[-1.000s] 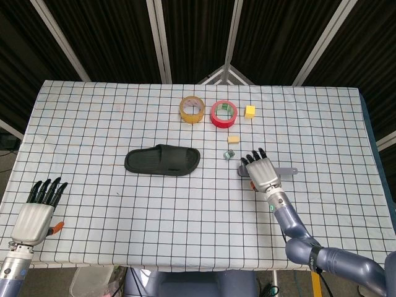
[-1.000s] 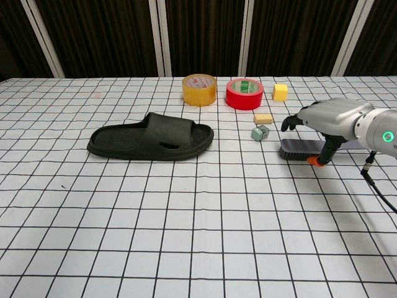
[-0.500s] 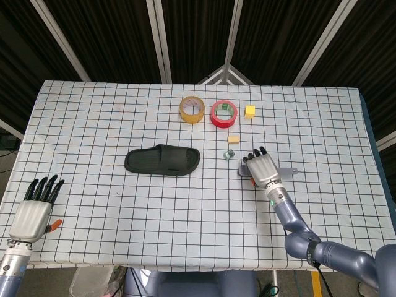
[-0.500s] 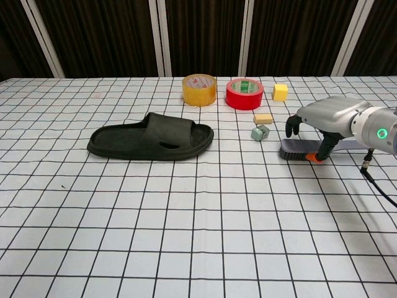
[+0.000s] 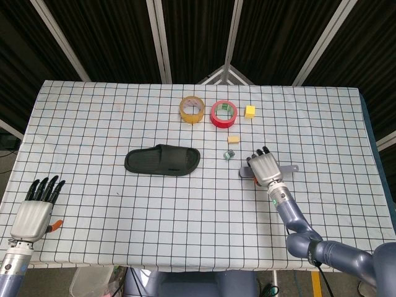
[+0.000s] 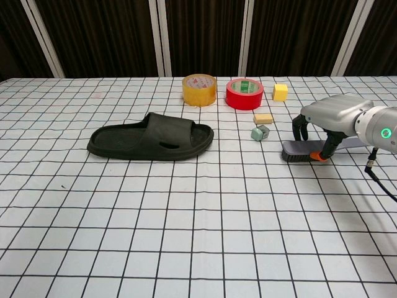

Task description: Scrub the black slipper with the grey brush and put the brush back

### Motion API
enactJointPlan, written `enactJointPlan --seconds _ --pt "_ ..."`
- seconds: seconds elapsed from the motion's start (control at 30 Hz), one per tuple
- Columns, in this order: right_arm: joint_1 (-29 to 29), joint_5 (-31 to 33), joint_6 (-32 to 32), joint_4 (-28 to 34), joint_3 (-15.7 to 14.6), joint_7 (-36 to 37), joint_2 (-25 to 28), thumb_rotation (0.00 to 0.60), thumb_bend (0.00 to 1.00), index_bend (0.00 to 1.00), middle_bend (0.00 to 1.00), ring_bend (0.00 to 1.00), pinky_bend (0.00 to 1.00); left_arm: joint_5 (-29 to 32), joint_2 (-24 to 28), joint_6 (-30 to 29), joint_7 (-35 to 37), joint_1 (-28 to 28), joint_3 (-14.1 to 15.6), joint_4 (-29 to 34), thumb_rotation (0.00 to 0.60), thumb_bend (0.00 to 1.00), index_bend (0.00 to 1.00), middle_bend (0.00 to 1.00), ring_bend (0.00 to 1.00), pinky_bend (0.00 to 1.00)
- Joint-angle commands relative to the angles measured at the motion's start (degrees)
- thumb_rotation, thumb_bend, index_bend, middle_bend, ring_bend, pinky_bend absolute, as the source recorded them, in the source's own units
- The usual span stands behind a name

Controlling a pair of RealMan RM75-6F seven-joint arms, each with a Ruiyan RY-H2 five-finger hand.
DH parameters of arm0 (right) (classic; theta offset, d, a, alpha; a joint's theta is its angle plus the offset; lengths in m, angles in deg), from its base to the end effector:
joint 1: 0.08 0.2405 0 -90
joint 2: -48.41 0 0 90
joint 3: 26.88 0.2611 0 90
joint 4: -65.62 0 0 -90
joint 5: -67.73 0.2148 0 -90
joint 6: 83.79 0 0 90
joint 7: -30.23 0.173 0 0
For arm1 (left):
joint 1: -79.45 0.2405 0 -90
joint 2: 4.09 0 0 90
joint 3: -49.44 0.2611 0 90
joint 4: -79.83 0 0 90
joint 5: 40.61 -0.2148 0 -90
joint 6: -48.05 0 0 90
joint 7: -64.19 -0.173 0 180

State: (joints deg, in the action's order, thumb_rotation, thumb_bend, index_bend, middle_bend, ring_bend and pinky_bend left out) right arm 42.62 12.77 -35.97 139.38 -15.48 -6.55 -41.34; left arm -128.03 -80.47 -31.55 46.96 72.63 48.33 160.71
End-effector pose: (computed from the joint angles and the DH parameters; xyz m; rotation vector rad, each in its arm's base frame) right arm -0.2031 -0.4073 -0.0282 1.8692 -0.7540 0.5436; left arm -0.3319 0.2156 0.0813 -1.5874 -0.7272 -0.6539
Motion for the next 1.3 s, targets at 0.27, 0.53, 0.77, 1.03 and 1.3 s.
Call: enactJointPlan --seconds 0.27,0.53,0.77,1.03,1.3 --pt "0.22 -0.60 0.86 -1.06 -1.02 1.54 -0.59 0.600 0.39 0.61 0.51 0.38 0.40 0.51 0.07 0.07 -0.14 -0.19 0.16 0.07 0.600 0.12 0.00 0.00 0.00 0.02" --pt "0.11 -2.86 1.32 -2.17 -1.62 4.94 -0.89 0.600 0.48 0.66 0.56 0.44 0.44 0.74 0.07 0.17 -0.29 -0.34 0.42 0.11 0.600 0.12 0.00 0.00 0.00 0.02" --pt "-0.13 -4.58 1.69 -2.51 -2.21 7.17 -0.76 0.600 0.55 0.70 0.58 0.46 0.47 0.90 0.14 0.29 -0.28 -0.49 0.59 0.25 0.600 0.12 0.00 0.00 0.00 0.02" --pt "-0.47 -6.59 1.86 -2.84 -2.58 10.49 -0.47 0.600 0.59 0.71 0.60 0.48 0.47 1.12 0.11 0.59 -0.23 -0.76 0.73 0.39 0.600 0.15 0.00 0.00 0.00 0.02" --pt "0.06 -8.43 4.19 3.02 -1.37 9.76 3.29 0.600 0.60 0.71 0.60 0.48 0.47 -0.80 -0.02 4.61 -1.53 -4.54 0.60 2.41 0.600 0.42 0.00 0.00 0.00 0.02"
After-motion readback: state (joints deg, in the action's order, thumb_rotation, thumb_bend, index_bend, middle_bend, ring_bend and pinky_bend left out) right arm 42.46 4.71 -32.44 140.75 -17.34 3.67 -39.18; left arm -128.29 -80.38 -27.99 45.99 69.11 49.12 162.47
